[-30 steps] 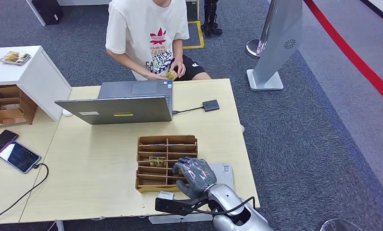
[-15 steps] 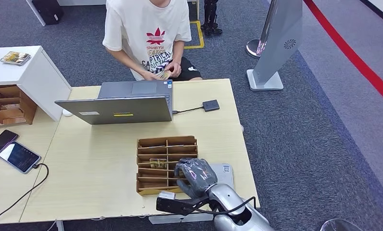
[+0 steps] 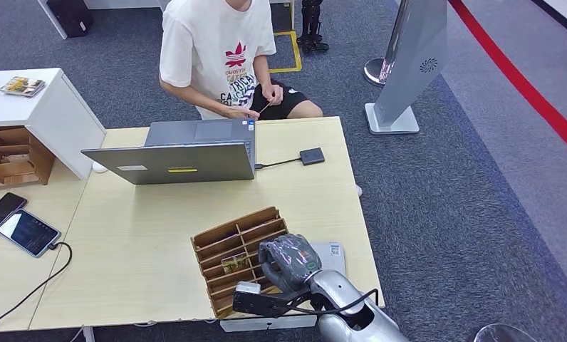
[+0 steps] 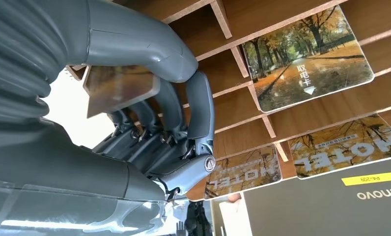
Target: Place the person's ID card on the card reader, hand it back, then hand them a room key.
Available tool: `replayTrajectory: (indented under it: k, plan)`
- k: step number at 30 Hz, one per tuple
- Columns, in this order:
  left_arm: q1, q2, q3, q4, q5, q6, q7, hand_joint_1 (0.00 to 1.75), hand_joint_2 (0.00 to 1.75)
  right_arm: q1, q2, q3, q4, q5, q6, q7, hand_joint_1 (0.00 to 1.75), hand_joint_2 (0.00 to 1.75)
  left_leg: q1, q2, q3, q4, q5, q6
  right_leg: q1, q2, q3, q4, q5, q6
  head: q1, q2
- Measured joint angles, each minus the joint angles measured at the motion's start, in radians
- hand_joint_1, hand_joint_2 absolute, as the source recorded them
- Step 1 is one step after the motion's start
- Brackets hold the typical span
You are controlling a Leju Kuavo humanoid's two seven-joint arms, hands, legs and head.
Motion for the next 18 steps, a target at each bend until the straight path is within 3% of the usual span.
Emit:
replayTrajectory:
  k: [18]
  plan:
    - [0.000,0.000,0.000,0.000,0.000,-0.001,0.000,0.00,1.75,-0.003,0.000,-0.002,0.005,-0.001,0.000,0.000,1.75,1.75,0.000,0.000,0.001,0.000,0.000,0.000,0.000,0.000,0.001,0.000,0.000,0.000,0.000,0.000]
